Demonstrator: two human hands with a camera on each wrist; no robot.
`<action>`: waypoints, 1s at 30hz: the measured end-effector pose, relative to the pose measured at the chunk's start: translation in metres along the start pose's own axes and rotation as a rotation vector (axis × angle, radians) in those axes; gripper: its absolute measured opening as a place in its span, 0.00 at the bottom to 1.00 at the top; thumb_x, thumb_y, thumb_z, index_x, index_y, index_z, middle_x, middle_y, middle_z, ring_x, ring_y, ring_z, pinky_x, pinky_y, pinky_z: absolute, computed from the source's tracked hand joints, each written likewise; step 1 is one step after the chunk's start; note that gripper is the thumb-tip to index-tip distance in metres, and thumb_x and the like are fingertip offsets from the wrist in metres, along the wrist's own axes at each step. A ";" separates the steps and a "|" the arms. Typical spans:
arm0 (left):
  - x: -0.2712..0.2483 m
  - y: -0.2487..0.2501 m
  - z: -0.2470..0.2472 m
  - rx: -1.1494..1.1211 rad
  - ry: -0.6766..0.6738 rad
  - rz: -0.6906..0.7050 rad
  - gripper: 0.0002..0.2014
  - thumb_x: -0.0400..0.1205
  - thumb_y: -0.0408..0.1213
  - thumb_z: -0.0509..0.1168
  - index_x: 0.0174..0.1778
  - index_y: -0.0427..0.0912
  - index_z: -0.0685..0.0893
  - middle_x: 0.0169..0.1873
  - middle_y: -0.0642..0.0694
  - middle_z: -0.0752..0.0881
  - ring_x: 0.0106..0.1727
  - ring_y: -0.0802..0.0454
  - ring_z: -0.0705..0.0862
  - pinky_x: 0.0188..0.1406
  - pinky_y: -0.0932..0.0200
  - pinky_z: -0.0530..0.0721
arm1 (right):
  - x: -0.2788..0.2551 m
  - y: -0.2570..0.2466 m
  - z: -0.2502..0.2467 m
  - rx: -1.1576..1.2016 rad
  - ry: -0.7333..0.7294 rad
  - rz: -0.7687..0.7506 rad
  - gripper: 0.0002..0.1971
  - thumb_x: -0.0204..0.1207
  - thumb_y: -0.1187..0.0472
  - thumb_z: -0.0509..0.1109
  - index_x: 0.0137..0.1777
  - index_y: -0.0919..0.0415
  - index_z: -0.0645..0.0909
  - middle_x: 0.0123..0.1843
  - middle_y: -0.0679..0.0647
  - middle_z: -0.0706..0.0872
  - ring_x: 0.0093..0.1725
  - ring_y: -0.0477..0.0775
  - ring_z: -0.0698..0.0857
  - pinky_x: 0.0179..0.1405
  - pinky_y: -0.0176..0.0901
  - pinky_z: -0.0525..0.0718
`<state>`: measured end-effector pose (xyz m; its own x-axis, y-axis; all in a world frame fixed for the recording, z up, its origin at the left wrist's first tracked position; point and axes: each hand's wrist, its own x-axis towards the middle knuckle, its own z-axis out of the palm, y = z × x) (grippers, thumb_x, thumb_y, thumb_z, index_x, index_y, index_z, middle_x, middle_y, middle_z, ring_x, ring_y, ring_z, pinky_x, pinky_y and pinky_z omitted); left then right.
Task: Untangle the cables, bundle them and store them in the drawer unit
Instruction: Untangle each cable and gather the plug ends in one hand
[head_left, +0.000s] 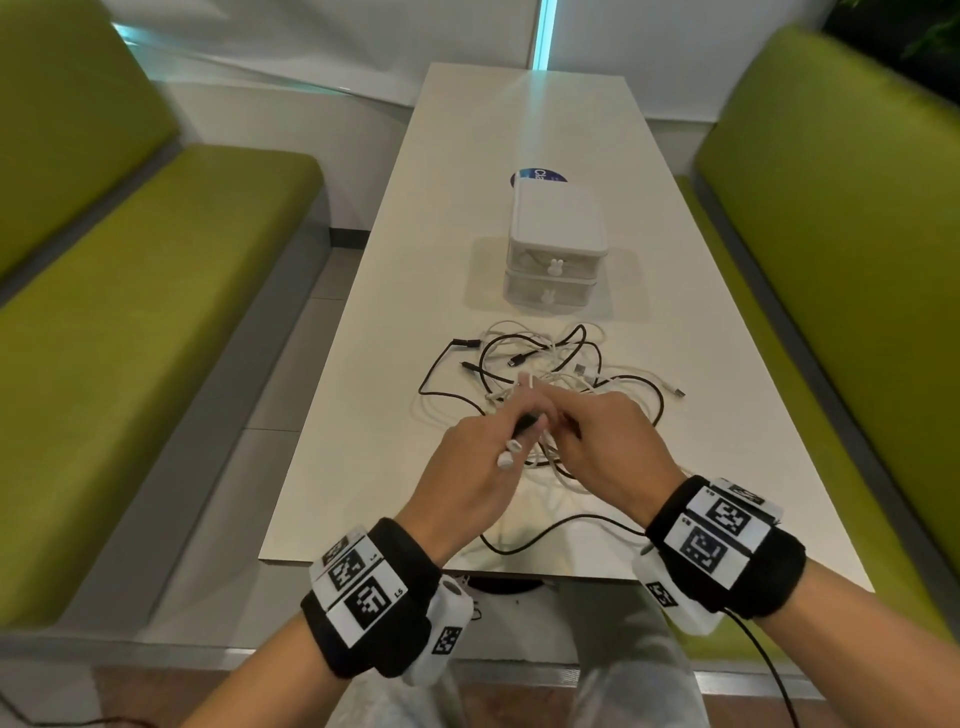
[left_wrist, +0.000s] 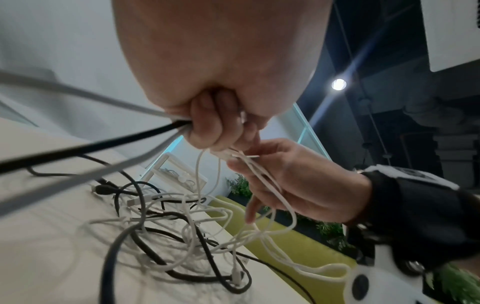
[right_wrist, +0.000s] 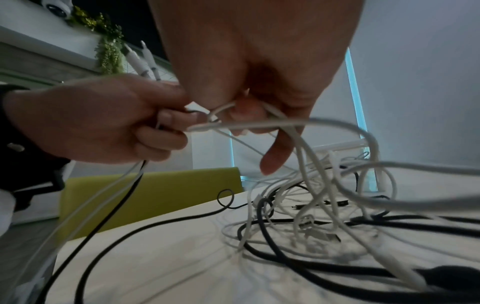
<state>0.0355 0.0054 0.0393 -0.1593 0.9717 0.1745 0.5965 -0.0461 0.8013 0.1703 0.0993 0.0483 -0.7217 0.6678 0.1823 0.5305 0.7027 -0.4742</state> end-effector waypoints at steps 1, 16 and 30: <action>-0.001 0.000 0.002 0.027 -0.015 0.018 0.06 0.89 0.43 0.55 0.56 0.52 0.77 0.27 0.60 0.78 0.27 0.61 0.75 0.30 0.67 0.67 | 0.001 0.001 0.000 -0.005 -0.035 -0.002 0.15 0.75 0.67 0.63 0.55 0.51 0.84 0.29 0.47 0.84 0.31 0.52 0.80 0.35 0.46 0.80; 0.013 -0.002 0.000 -0.177 0.019 -0.133 0.17 0.82 0.62 0.45 0.41 0.66 0.79 0.24 0.55 0.76 0.27 0.62 0.72 0.30 0.65 0.69 | -0.002 0.004 0.002 0.333 0.124 -0.024 0.06 0.81 0.50 0.67 0.43 0.47 0.81 0.27 0.51 0.81 0.28 0.53 0.80 0.32 0.53 0.80; 0.009 -0.004 0.000 -0.452 0.058 -0.080 0.33 0.72 0.68 0.65 0.66 0.49 0.85 0.54 0.53 0.90 0.58 0.60 0.87 0.56 0.65 0.84 | -0.006 -0.012 0.004 0.436 0.218 -0.298 0.21 0.69 0.83 0.68 0.54 0.60 0.88 0.49 0.30 0.80 0.49 0.32 0.79 0.48 0.25 0.73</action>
<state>0.0317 0.0147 0.0381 -0.2423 0.9623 0.1231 0.1797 -0.0802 0.9804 0.1661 0.0858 0.0499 -0.6794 0.5238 0.5139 0.0521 0.7331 -0.6782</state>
